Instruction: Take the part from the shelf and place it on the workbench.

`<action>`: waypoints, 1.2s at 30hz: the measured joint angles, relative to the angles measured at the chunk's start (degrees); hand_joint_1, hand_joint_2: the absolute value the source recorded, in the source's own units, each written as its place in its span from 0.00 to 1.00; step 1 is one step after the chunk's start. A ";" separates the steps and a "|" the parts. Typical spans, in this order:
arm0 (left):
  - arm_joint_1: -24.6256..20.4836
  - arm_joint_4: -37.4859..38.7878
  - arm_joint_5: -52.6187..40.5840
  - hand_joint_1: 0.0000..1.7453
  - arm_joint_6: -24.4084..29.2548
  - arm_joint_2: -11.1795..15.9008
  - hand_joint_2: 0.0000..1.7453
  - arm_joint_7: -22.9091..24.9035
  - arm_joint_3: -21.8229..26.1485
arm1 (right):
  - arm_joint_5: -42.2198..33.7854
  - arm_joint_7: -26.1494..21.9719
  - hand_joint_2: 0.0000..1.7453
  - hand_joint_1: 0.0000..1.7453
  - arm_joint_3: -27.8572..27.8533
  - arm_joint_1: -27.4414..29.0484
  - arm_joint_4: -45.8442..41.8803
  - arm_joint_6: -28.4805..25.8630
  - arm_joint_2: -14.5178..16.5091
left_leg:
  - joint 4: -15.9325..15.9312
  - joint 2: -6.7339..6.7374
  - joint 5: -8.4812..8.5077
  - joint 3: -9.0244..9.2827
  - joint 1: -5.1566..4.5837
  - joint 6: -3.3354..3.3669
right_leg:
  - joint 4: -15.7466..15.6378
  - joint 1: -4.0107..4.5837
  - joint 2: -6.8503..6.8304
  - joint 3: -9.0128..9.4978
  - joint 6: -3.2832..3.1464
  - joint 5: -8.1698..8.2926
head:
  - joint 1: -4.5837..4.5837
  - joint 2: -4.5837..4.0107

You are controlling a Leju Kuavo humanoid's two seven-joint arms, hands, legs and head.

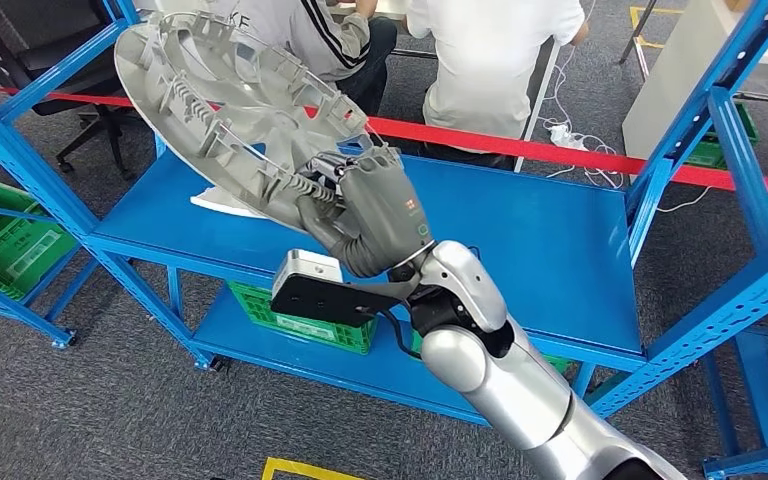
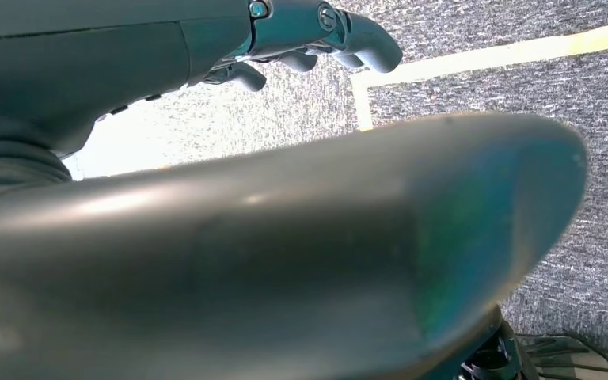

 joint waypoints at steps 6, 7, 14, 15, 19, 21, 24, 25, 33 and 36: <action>-0.01 0.00 -0.59 0.00 -0.08 0.00 0.00 -0.14 0.00 | 1.13 -0.74 1.00 1.00 0.86 0.09 -1.06 -1.09 -0.02 | 0.00 0.00 0.00 0.00 0.00 0.00 | 0.00 0.00 0.00 -0.01 0.00 0.00 | 0.00 0.00; -0.02 0.00 -0.67 0.00 -0.11 0.00 0.25 -0.17 0.00 | 1.42 -0.92 1.00 1.00 1.17 0.11 -1.52 -1.38 -0.02 | 0.00 0.00 0.00 0.00 0.00 0.00 | 0.00 0.00 0.00 -0.01 0.00 0.00 | 0.00 0.00; 0.06 0.00 -0.60 0.00 -0.13 0.01 1.00 -1.12 0.24 | 2.05 0.08 1.00 1.00 3.66 0.20 -4.20 -1.79 -0.01 | 0.00 0.01 -0.01 0.00 0.00 0.00 | 0.00 0.00 0.01 -0.01 0.00 -0.01 | 0.00 0.00; 0.14 0.00 -0.62 0.00 -0.14 0.01 1.00 -1.24 0.34 | 2.03 0.16 1.00 1.00 3.88 0.23 -4.28 -1.92 -0.02 | 0.00 0.01 -0.01 0.00 0.00 0.00 | -0.01 0.00 0.01 -0.01 0.00 -0.01 | 0.00 0.00; 0.50 0.00 -0.95 0.00 -0.94 0.05 1.00 -1.89 0.50 | 2.03 0.00 1.00 1.00 4.53 1.00 -5.14 -3.25 -0.63 | 0.00 0.02 -0.01 0.06 -0.01 0.00 | -0.02 0.01 0.01 -0.01 0.00 0.00 | 0.00 0.00; 0.51 -0.01 -1.00 0.00 -1.16 0.07 1.00 -2.12 0.51 | 2.14 -0.17 1.00 1.00 4.75 1.61 -5.87 -3.87 -1.17 | 0.01 0.01 0.00 0.06 -0.02 0.00 | -0.02 0.00 0.01 -0.01 0.00 0.00 | 0.01 0.00; 0.41 -0.02 -0.99 0.00 -1.02 0.06 1.00 -2.00 0.60 | 2.59 -0.26 1.00 1.00 4.93 2.57 -6.95 -4.28 -1.86 | 0.00 0.03 -0.01 0.05 -0.02 0.01 | -0.02 0.00 0.02 -0.01 0.00 0.00 | 0.00 0.00; 0.36 -0.02 -0.99 0.00 -0.89 0.05 1.00 -1.72 0.70 | 2.81 -0.24 1.00 1.00 4.97 2.87 -7.23 -4.32 -2.00 | 0.00 0.03 -0.01 0.04 -0.02 0.01 | -0.02 0.00 0.03 -0.01 0.00 0.00 | 0.00 0.00; 0.33 -0.02 -0.03 0.00 -1.68 0.01 1.00 -1.49 1.95 | 3.67 0.01 1.00 1.00 5.23 3.50 -8.38 -3.63 -2.03 | 0.00 0.04 -0.01 0.01 -0.02 0.01 | -0.02 0.00 0.03 -0.01 0.00 0.00 | 0.00 0.00; 0.38 -0.02 0.51 0.00 -1.99 -0.08 1.00 -1.75 2.73 | 3.04 -0.19 1.00 1.00 5.23 3.50 -8.39 -2.78 -1.70 | 0.00 0.03 -0.01 0.02 -0.02 0.01 | -0.02 0.00 0.03 0.00 0.00 0.00 | 0.00 0.00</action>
